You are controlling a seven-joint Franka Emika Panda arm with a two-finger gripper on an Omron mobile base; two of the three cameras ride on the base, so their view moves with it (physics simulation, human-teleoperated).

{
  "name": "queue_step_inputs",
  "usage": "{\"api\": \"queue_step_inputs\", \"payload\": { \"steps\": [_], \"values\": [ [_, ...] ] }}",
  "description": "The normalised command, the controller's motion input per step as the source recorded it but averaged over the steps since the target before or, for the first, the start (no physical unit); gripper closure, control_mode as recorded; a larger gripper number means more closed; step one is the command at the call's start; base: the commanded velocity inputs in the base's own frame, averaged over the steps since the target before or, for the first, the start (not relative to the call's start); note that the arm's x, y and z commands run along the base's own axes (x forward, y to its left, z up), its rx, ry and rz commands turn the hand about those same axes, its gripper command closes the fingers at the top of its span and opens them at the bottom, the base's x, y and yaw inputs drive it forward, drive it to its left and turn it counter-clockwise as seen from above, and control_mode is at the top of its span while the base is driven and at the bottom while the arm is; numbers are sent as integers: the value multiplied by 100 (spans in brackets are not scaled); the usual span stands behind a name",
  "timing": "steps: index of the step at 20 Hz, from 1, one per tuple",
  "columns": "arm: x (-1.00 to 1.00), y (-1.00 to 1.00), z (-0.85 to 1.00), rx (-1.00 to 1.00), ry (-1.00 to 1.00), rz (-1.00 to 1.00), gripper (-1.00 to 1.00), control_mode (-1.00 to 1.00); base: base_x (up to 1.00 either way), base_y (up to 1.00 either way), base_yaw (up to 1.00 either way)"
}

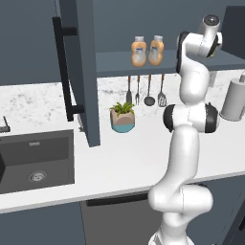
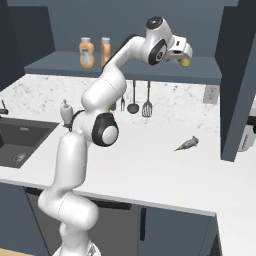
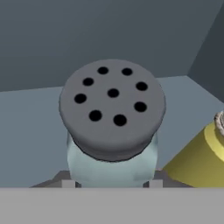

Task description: Put the shaker and condiment bottle from the counter next to their counterparts in the cabinet.

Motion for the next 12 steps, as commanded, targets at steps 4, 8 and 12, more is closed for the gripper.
{"api": "queue_step_inputs", "payload": {
  "steps": [4, 8, 12],
  "values": [
    [1, -5, -1, 1, 8, 0, -100, -100, 0, 0, 0],
    [0, 0, -3, 0, 3, 0, -100, -100, 0, 0, 0],
    [-6, 1, 0, 0, 0, 0, -100, -100, 0, 0, 0]
  ]
}}
